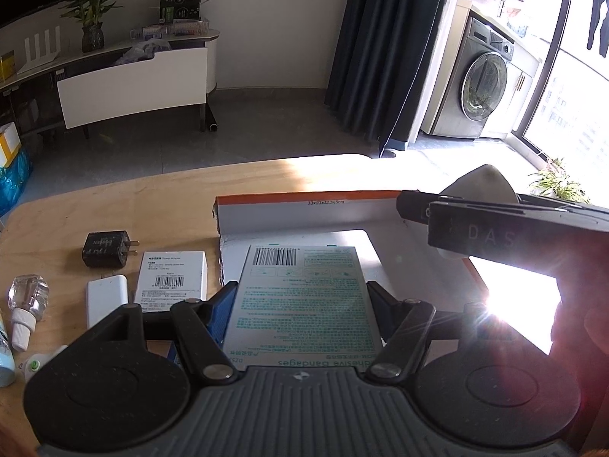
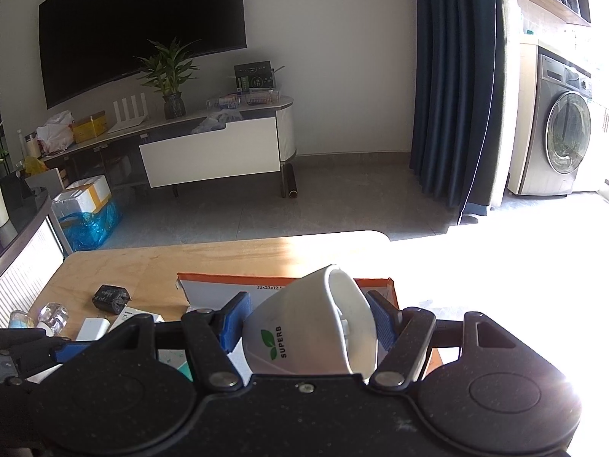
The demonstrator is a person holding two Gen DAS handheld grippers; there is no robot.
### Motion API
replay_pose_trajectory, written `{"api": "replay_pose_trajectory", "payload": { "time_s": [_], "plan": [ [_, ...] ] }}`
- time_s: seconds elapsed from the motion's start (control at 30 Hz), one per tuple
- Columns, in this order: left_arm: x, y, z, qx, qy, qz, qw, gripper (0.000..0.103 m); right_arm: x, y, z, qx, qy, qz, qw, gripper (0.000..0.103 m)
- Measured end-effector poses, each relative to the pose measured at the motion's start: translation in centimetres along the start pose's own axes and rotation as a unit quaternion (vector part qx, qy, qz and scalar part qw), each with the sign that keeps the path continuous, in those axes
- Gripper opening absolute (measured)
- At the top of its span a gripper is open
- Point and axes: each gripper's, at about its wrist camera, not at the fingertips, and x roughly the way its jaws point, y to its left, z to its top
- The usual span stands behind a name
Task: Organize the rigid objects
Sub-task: 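Carry both held items over the open cardboard box and lower them inside, then open both grippers to release the items and withdraw from the box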
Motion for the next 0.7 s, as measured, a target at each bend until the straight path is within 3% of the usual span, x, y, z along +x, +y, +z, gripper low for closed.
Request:
{"api": "replay_pose_trajectory", "payload": {
  "time_s": [0.27, 0.7],
  "plan": [
    [1.2, 0.2, 0.7, -0.006, 0.001, 0.002, 1.0, 0.072, 1.9, -0.2, 0.8, -0.003, -0.002, -0.012, 1.0, 0.079],
    [3.0, -1.0, 1.8, -0.008, -0.002, -0.015, 0.9998, 0.074, -1.7, -3.0, 1.5, 0.036, -0.039, -0.03, 0.998, 0.081]
  ]
}}
